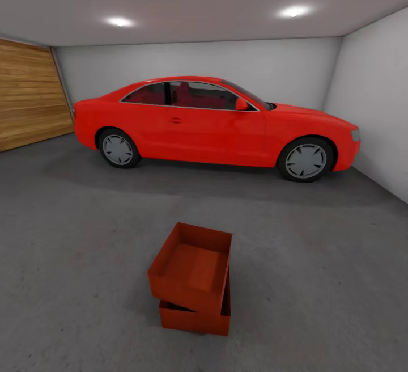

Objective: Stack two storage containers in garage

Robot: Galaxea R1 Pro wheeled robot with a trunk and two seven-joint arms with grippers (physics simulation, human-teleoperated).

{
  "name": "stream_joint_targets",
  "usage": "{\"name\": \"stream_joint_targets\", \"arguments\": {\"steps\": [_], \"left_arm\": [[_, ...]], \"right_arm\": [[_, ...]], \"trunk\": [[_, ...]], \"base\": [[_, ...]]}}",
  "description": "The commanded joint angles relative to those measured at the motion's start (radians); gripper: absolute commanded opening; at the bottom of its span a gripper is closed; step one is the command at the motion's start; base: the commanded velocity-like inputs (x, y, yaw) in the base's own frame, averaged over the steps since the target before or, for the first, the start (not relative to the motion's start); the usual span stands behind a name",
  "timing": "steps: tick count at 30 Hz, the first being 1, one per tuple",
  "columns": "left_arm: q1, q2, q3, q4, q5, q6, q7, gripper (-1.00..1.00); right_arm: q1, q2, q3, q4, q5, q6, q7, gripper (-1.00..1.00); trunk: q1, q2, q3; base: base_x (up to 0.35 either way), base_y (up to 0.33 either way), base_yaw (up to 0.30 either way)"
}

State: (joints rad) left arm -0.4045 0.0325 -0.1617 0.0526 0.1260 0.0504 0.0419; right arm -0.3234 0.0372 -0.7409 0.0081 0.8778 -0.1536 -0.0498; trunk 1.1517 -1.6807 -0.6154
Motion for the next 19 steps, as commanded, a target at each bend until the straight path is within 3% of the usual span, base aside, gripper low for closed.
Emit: {"name": "stream_joint_targets", "arguments": {"steps": [1,19], "left_arm": [[-0.001,0.0,-0.009,0.001,0.01,0.002,0.001,1.0],[-0.001,0.0,-0.009,0.001,0.01,0.002,0.001,1.0]], "right_arm": [[0.0,-0.001,-0.008,0.001,0.01,-0.002,-0.005,1.0],[0.0,-0.001,-0.008,0.002,0.009,-0.003,-0.005,1.0]], "trunk": [[0.0,0.0,-0.001],[0.0,0.0,-0.001]], "base": [[0.0,0.0,0.0],[0.0,0.0,0.0]]}}
